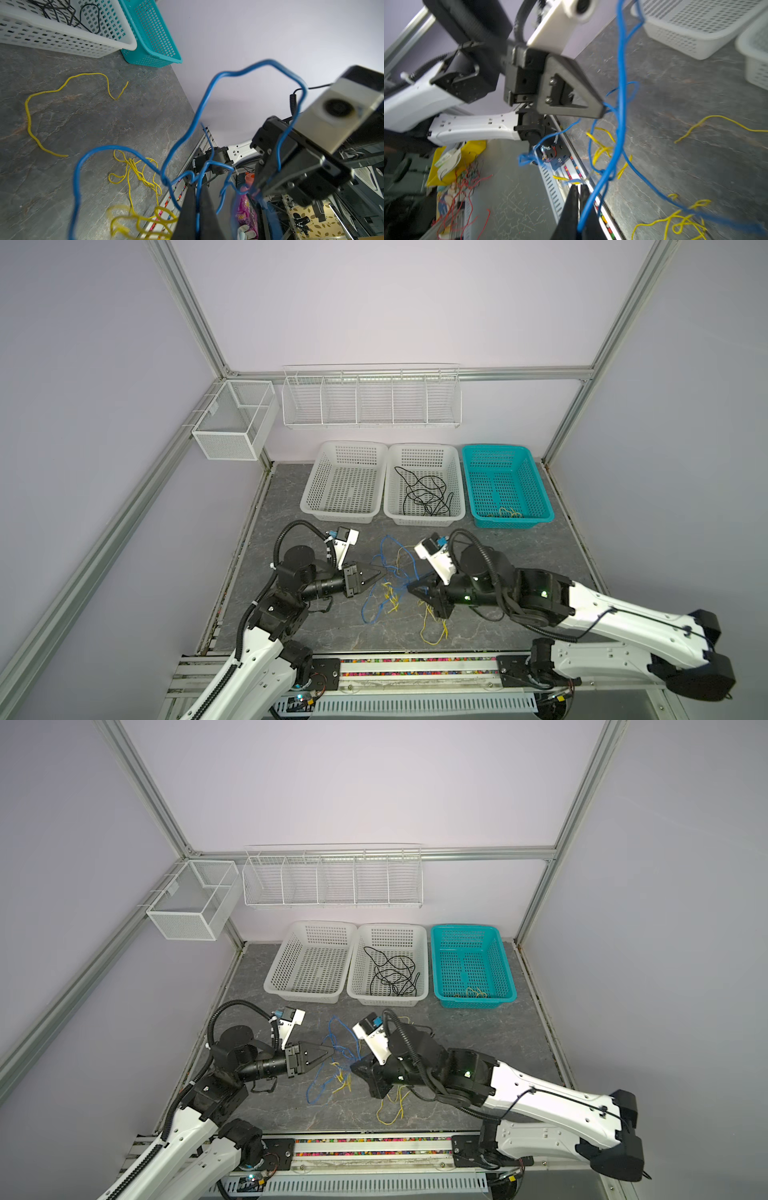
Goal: Untangle the cables
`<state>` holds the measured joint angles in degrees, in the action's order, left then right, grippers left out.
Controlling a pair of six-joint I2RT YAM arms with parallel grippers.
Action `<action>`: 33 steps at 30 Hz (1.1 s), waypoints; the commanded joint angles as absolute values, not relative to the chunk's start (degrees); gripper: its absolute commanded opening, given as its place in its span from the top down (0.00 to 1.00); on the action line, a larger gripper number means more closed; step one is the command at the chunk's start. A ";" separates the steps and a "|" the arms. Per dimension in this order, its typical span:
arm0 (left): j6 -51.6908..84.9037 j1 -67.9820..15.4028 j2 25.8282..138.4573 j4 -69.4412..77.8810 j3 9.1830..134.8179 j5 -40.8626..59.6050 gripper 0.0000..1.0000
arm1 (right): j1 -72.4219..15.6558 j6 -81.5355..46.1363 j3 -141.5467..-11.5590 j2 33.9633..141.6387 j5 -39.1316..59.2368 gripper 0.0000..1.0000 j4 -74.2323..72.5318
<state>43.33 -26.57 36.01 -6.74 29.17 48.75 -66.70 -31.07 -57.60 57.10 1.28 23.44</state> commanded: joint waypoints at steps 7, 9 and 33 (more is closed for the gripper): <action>45.46 -25.07 33.42 -5.72 30.94 43.60 1.00 | -58.84 -36.46 -53.23 56.86 5.27 0.94 25.73; 46.35 -25.13 32.83 -4.58 31.04 43.70 1.00 | -58.02 -36.93 -51.50 56.53 3.93 0.94 24.95; 48.23 -25.05 35.47 -0.02 27.97 45.09 1.00 | -65.88 -34.04 -58.00 67.56 -2.55 0.94 12.62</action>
